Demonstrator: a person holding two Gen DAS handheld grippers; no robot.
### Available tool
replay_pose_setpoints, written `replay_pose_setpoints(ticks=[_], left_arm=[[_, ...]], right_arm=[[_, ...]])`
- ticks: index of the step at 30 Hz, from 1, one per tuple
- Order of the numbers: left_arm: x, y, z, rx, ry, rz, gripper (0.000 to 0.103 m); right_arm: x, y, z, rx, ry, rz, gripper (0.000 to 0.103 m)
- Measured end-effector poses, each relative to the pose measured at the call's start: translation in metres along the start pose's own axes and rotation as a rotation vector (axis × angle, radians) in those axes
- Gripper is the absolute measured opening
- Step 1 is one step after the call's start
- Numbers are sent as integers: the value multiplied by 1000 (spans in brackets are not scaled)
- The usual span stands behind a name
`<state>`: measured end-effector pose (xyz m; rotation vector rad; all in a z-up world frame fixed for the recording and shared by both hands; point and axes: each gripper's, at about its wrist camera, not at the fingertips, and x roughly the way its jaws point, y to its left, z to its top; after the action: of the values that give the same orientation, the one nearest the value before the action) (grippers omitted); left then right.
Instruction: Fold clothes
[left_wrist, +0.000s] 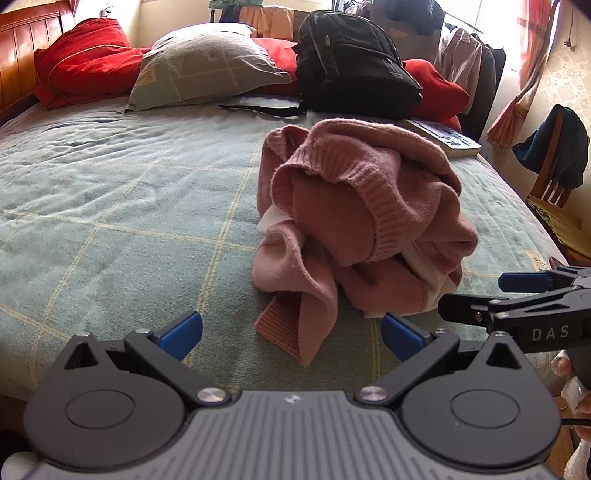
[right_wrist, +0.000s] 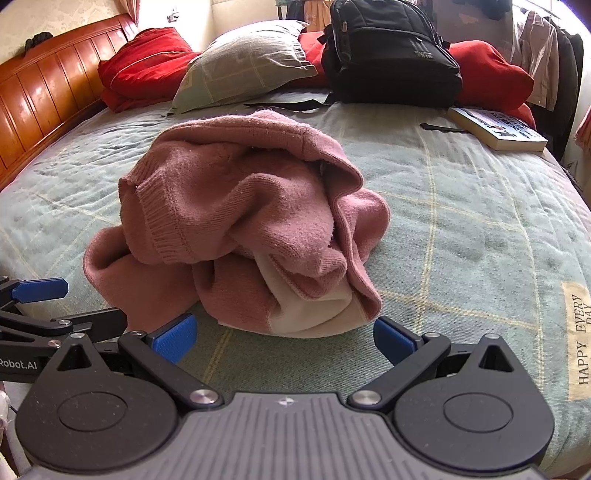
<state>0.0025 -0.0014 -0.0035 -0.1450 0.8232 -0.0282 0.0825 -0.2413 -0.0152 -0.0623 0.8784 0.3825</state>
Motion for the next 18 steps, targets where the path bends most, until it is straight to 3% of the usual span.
replay_pose_setpoints(ticks=[11,18], left_arm=[[8,1,1,0,17,6,102],[14,2,8,10,20,25,102]], right_arm=[[8,-3,-2,8,-10,44,103],[7,-1,7,-86,-32,17,103]])
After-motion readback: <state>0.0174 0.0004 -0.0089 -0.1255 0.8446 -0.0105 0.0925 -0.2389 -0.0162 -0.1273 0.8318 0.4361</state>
